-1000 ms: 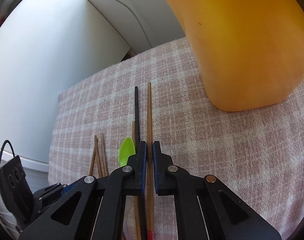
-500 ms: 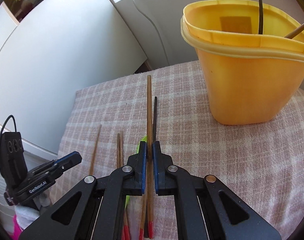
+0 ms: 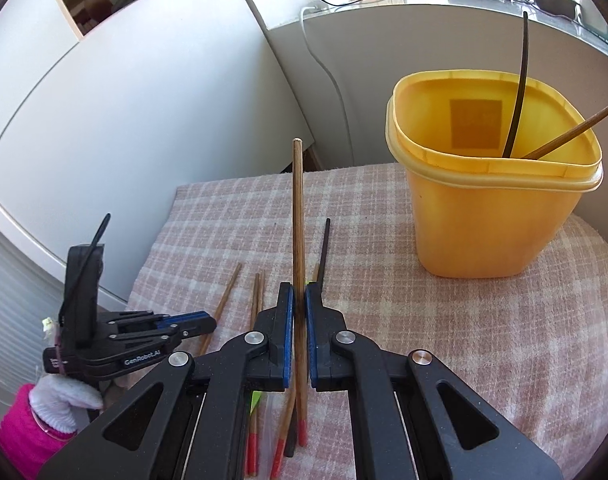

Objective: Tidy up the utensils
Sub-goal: 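Lift both wooden chopsticks upright and carry them over the yellow container, then lower both chopsticks into the yellow container and open both grippers, then grasp the green spoon with the left gripper while the right gripper grasps the clear plastic spoon, then lift both spoons upright and carry them over the yellow container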

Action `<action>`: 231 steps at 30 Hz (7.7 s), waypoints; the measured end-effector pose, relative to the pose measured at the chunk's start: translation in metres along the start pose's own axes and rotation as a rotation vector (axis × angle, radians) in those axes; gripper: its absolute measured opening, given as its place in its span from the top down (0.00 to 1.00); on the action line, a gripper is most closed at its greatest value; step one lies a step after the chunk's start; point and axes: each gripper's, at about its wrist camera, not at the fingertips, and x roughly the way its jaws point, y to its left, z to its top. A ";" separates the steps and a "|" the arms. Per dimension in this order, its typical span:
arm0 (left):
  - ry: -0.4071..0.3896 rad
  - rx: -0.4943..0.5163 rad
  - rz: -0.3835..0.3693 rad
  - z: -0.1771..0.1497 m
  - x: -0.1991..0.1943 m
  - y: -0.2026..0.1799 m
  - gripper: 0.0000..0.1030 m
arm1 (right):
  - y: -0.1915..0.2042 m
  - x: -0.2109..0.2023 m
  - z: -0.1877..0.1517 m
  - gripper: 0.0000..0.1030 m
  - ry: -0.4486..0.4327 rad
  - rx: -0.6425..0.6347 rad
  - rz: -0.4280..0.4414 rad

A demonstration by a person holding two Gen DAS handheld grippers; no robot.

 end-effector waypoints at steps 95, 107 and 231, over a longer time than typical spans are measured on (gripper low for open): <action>-0.541 0.170 -0.290 0.128 -0.118 -0.191 0.96 | -0.087 -0.152 0.074 0.95 -0.416 0.041 -0.149; -0.487 0.162 -0.301 0.108 -0.101 -0.186 0.88 | -0.083 -0.132 0.059 0.95 -0.346 0.009 -0.187; -0.088 0.047 -0.088 -0.012 -0.013 -0.027 0.95 | -0.005 0.045 -0.068 0.95 0.481 -0.285 0.188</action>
